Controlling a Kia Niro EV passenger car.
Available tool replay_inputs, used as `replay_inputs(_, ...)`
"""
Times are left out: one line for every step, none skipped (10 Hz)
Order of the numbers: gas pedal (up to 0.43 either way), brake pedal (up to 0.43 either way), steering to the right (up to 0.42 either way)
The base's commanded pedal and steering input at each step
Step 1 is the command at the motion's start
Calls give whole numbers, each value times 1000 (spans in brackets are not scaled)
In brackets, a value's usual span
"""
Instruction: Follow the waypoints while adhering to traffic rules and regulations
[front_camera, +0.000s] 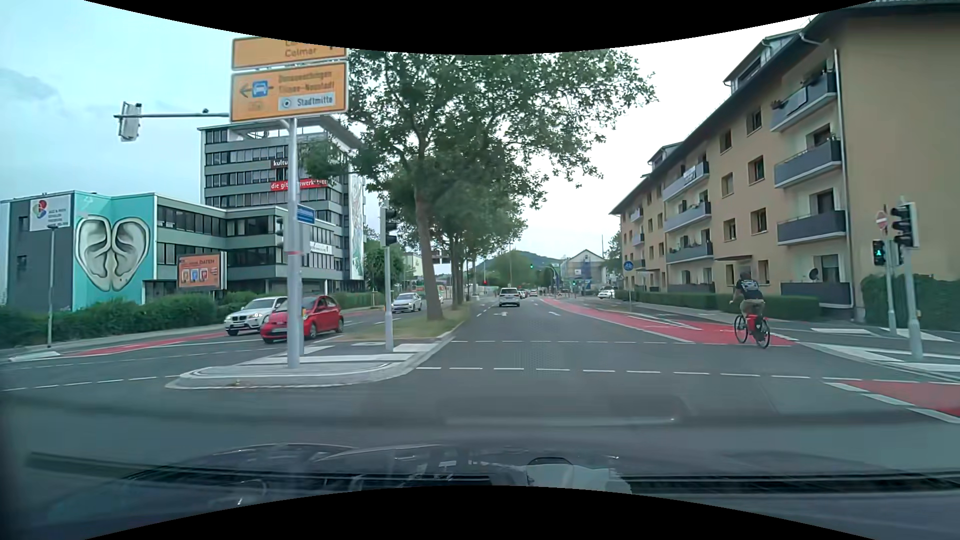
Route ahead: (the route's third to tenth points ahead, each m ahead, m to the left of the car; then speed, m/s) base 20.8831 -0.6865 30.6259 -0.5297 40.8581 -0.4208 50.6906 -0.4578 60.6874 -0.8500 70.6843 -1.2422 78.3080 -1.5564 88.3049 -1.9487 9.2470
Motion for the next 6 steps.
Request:
replay_inputs(59,0,-4)
replay_inputs(59,0,-4)
replay_inputs(59,0,-4)
replay_inputs(59,0,-4)
replay_inputs(59,0,-4)
replay_inputs(59,0,-4)
